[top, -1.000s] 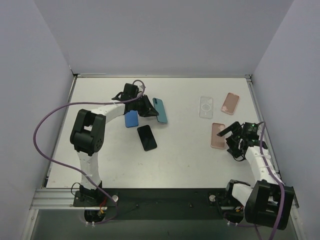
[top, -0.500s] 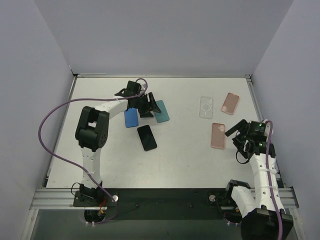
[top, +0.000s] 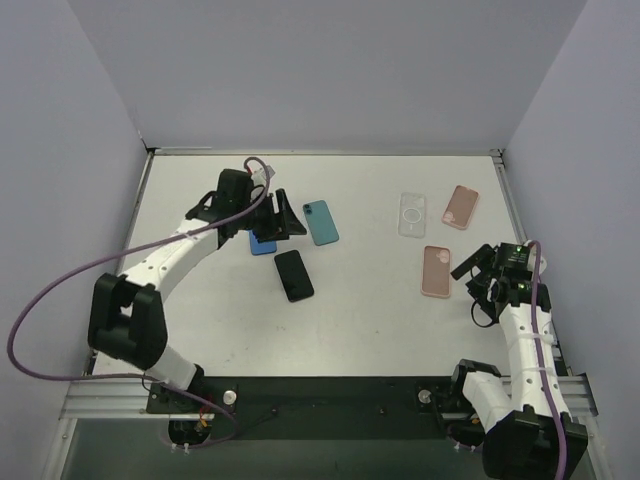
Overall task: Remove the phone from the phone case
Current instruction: Reset both arms
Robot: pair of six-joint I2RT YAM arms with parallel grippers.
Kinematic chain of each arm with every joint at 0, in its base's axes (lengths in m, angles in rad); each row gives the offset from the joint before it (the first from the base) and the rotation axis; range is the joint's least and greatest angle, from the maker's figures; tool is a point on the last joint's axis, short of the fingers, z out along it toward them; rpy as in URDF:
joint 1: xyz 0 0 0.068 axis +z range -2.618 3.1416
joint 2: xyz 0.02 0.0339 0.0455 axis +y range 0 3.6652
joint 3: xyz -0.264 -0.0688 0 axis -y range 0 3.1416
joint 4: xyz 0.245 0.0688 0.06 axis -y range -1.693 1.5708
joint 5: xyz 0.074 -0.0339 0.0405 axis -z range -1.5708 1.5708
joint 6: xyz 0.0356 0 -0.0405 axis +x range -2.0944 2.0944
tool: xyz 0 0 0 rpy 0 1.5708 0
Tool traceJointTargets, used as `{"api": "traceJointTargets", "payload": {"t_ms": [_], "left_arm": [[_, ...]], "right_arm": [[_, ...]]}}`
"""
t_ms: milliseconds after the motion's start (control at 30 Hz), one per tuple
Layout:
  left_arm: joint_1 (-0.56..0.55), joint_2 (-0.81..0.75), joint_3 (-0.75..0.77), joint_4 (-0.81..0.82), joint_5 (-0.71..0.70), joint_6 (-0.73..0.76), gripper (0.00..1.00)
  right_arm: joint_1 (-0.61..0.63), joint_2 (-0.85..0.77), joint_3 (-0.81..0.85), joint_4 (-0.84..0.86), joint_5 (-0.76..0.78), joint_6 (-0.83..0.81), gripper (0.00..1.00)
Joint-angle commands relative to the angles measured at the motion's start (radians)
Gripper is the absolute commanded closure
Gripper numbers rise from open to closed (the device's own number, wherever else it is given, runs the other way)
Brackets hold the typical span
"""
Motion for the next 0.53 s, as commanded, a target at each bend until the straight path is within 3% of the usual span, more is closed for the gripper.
{"api": "traceJointTargets", "payload": {"t_ms": [0,233,500], "left_arm": [[0.018,-0.174,-0.115,0.009,0.005,0.063,0.28],[0.093,-0.444,-0.295,-0.052,-0.013,0.088,0.29],[0.17,-0.555,-0.376,-0.108,-0.019,0.091,0.29]], "right_arm": [[0.006,0.014,0.034,-0.039,0.044,-0.021,0.0],[0.004,0.021,0.031,-0.034,0.046,-0.024,0.0],[0.006,0.022,0.021,-0.022,0.064,-0.007,0.01]]}}
